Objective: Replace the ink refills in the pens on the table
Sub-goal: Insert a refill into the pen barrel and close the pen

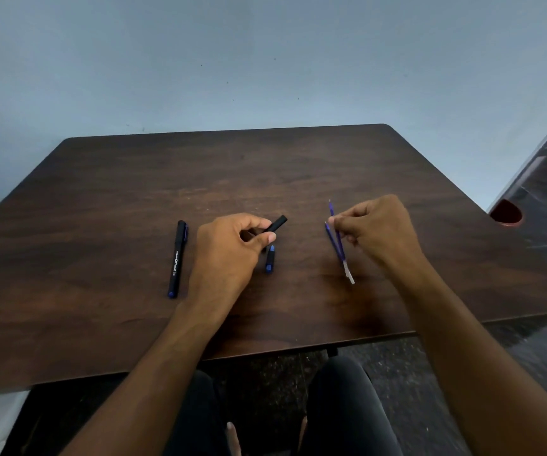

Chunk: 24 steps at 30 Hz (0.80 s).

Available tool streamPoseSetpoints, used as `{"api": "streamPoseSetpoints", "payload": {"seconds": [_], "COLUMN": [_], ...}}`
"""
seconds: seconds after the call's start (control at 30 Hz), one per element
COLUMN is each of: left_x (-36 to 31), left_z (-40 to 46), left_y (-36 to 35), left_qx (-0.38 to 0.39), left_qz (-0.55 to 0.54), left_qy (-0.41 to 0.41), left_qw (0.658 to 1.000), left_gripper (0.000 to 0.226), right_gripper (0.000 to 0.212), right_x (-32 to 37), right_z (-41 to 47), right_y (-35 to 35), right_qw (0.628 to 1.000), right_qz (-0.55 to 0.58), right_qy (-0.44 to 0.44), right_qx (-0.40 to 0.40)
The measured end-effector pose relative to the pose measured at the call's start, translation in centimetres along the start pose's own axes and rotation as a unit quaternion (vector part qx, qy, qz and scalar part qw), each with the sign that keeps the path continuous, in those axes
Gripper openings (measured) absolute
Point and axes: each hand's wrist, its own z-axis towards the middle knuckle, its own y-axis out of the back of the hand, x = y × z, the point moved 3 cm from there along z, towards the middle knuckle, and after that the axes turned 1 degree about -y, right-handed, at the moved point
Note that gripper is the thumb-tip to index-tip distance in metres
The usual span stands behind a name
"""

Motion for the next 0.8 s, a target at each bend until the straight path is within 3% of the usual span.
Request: {"api": "streamPoseSetpoints", "payload": {"seconds": [0.13, 0.33, 0.8], "left_x": [-0.1, 0.5, 0.7], "left_z": [-0.1, 0.0, 0.2], "left_y": [-0.6, -0.8, -0.8], "left_qx": [0.006, -0.01, 0.008], "left_qz": [-0.01, 0.033, 0.034], "left_qy": [0.003, 0.01, 0.012], "left_qw": [1.0, 0.999, 0.999], "left_gripper": [0.02, 0.023, 0.025], "right_gripper": [0.017, 0.022, 0.035], "right_x": [-0.6, -1.4, -1.7], "right_z": [-0.3, -0.1, 0.3], "right_y": [-1.3, -2.2, -2.5], "right_qw": [0.992, 0.978, 0.977], "right_qz": [-0.118, -0.207, -0.203], "right_qy": [-0.024, -0.027, -0.057], "right_qx": [0.031, 0.009, 0.02]}}
